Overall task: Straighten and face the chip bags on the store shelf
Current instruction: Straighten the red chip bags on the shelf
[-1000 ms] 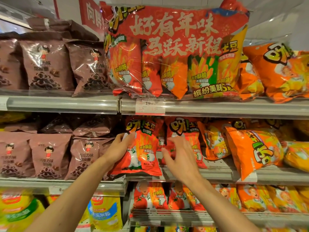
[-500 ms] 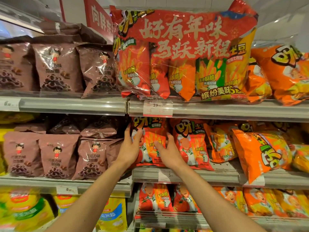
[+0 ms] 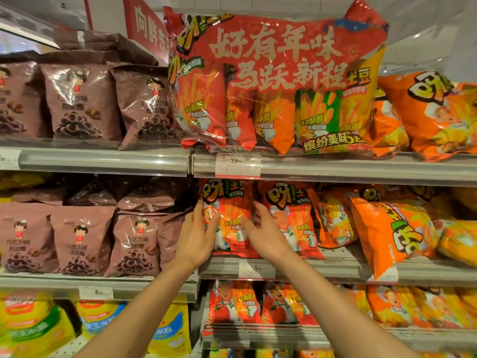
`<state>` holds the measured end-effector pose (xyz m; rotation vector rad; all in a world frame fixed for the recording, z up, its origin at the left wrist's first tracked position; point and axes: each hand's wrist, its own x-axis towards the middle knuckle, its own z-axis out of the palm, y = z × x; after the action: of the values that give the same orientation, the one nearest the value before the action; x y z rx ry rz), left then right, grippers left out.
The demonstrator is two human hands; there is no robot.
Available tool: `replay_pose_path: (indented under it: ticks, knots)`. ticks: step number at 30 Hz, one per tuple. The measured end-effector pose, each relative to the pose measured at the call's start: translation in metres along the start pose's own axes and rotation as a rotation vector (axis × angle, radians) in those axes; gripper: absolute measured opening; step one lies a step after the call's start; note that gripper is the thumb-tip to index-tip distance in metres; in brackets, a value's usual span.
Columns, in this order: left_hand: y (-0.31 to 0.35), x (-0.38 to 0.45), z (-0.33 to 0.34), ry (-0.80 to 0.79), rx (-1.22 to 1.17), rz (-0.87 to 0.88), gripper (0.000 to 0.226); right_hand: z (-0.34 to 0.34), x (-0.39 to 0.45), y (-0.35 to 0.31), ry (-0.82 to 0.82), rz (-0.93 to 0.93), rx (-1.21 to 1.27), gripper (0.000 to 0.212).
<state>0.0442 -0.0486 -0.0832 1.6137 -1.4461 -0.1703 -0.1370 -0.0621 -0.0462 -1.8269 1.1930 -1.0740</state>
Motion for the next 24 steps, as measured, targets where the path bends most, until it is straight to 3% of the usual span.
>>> replay_pose_path:
  ticks: [2,6,10,15,21,24]
  knots:
    - [0.005,-0.007,-0.006,0.098,0.023,0.050,0.070,-0.023,-0.005,0.002,0.057,-0.070,-0.056,0.055]
    - [0.027,-0.017,-0.013,0.264,0.093,0.333,0.047,-0.077,-0.011,0.018,0.289,-0.146,-0.284,0.036]
    - [0.068,-0.025,0.008,0.017,0.097,0.434,0.033,-0.107,-0.013,0.044,0.313,0.041,-0.418,0.051]
    - [0.103,-0.015,0.055,-0.282,0.132,0.285,0.052,-0.099,-0.018,0.058,0.286,0.152,-0.388,0.069]
    - [0.114,-0.003,0.076,-0.286,0.206,0.194,0.056,-0.096,-0.015,0.068,0.249,0.231,-0.216,0.066]
    - [0.110,-0.005,0.080,-0.310,0.099,0.179,0.061,-0.107,-0.016,0.072,0.298,0.204,-0.153,0.055]
